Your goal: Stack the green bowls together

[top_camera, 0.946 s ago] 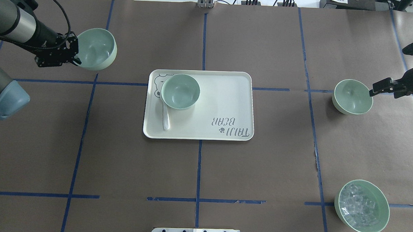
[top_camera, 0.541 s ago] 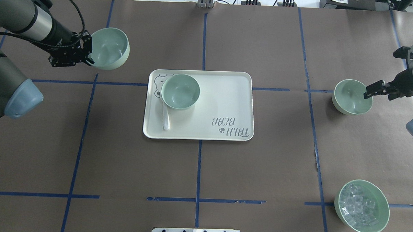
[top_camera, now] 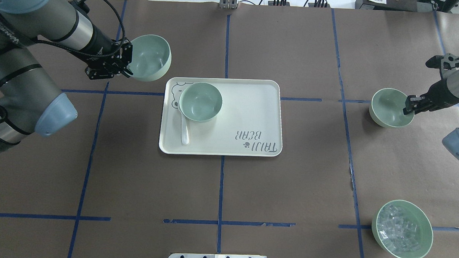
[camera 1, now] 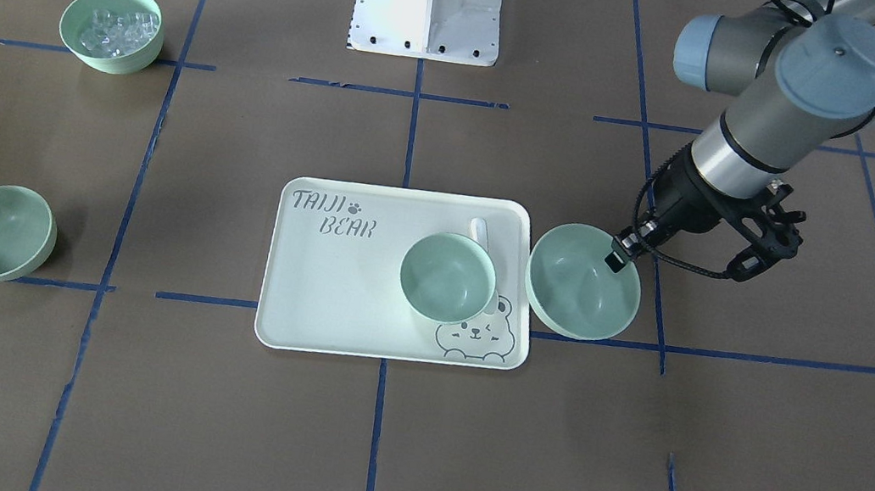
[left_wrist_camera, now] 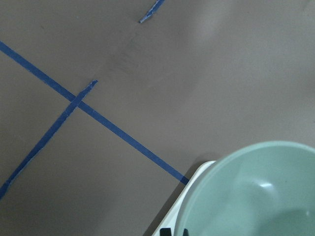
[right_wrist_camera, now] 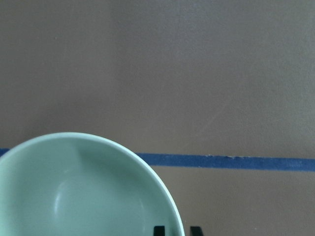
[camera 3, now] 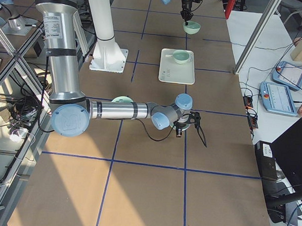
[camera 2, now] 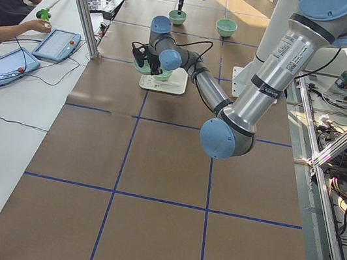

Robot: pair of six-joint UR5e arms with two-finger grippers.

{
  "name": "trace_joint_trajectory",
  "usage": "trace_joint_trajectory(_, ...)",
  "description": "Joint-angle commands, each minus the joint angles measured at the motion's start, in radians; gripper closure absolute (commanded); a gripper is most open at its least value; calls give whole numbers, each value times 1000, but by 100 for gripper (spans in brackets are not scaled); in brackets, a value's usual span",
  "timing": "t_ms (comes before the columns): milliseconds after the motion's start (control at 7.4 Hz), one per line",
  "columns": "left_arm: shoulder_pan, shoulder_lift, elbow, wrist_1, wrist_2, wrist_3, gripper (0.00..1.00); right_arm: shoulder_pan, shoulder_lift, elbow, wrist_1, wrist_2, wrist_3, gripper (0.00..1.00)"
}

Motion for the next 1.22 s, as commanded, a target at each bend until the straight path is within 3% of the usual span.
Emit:
trace_joint_trajectory(0,94,-76,61,-1,88,-82,100,1,22,2,-8,18,1,100)
trace_joint_trajectory(541,210,-169,168,-5,200,-154,100,124,95,5,-80,202,4,100)
trace_joint_trajectory(946,235,-170,174,-9,219,-151,100,150,115,9,-97,229,4,100)
trace_joint_trajectory(1081,234,-162,168,-6,219,-139,1,150,119,12,-102,229,4,100)
